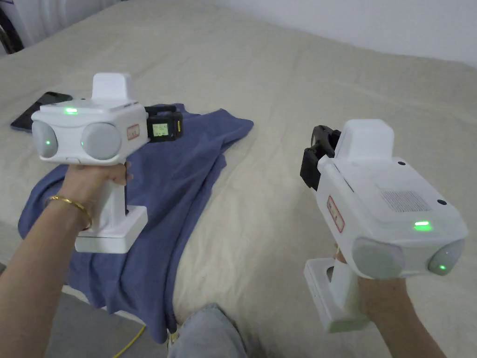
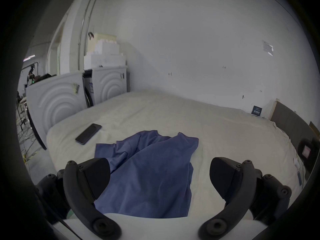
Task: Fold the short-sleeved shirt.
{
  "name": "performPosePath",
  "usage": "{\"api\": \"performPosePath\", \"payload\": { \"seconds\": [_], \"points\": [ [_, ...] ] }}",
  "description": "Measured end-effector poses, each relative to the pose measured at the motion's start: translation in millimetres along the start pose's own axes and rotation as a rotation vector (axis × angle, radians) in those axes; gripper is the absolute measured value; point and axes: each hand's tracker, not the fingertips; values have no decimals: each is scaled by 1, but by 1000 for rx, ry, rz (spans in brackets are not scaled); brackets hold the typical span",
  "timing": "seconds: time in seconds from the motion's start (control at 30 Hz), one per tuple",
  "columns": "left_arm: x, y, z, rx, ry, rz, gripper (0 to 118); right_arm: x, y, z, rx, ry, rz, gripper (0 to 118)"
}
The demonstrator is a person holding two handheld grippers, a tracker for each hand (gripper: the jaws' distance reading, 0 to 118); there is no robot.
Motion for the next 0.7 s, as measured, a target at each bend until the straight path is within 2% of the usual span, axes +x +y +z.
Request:
{"api": "performPosePath", "payload": {
  "seconds": [0.2,0.3,0.43,0.7],
  "points": [
    [-8,29,-97,-136,26,-52,118,5,-7,-33,-20,9,-14,0],
    [-13,38,-152,-266,3,-10,118,8,-13,-47,-44,6,-21,0],
    [-9,42,-216,-366,33,-75,118,15,-26,-60,-79,9,-32,0],
    [8,37,-299,-522,10,-119,117,28,-58,-60,-175,16,-40,0]
  ]
}}
